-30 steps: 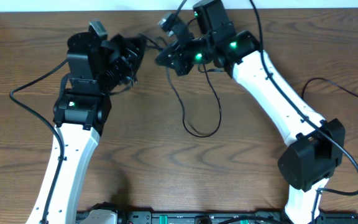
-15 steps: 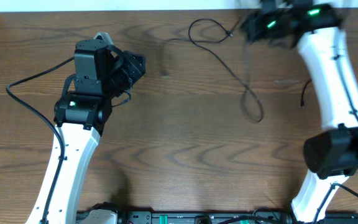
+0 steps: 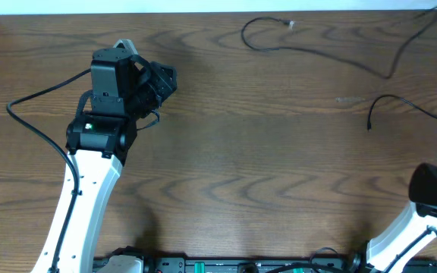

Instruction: Untangle cables

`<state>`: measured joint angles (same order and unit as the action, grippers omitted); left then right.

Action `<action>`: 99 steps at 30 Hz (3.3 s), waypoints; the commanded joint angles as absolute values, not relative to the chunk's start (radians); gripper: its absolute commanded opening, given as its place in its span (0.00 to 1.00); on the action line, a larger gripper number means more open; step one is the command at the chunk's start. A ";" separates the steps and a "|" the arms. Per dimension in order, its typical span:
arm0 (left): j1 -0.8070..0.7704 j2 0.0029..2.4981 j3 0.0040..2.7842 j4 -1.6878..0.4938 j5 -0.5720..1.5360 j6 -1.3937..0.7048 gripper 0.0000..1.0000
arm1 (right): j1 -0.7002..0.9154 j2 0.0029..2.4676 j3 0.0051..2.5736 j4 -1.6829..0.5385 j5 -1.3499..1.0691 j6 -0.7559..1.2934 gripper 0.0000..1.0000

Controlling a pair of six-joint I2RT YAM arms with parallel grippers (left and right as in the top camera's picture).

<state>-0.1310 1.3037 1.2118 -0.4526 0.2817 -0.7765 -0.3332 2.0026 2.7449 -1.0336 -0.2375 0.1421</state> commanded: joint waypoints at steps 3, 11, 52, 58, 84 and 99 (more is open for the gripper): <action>-0.128 1.322 1.233 -0.455 0.267 -0.752 0.34 | -0.428 1.990 2.780 -1.056 -0.219 0.164 0.01; -0.128 1.353 1.233 -0.440 0.268 -0.752 0.34 | -0.490 1.993 2.667 -1.074 -0.215 0.144 0.01; -0.129 1.354 1.233 -0.441 0.268 -0.752 0.34 | -0.364 1.990 2.159 -0.948 -0.349 -0.175 0.99; -0.131 1.354 1.233 -0.454 0.268 -0.752 0.34 | -0.224 2.032 2.090 -0.928 -0.350 -0.272 0.99; -0.131 1.354 1.232 -0.493 0.268 -0.751 0.34 | -0.001 2.419 2.080 -0.795 -0.237 -0.516 0.73; -0.131 1.354 1.232 -0.501 0.268 -0.752 0.34 | -0.006 2.502 2.078 -0.789 -0.238 -0.532 0.63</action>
<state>-0.1314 1.3506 1.2118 -0.4946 0.2817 -0.7757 -0.0032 2.4859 2.0838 -0.7822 -0.2348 -0.5220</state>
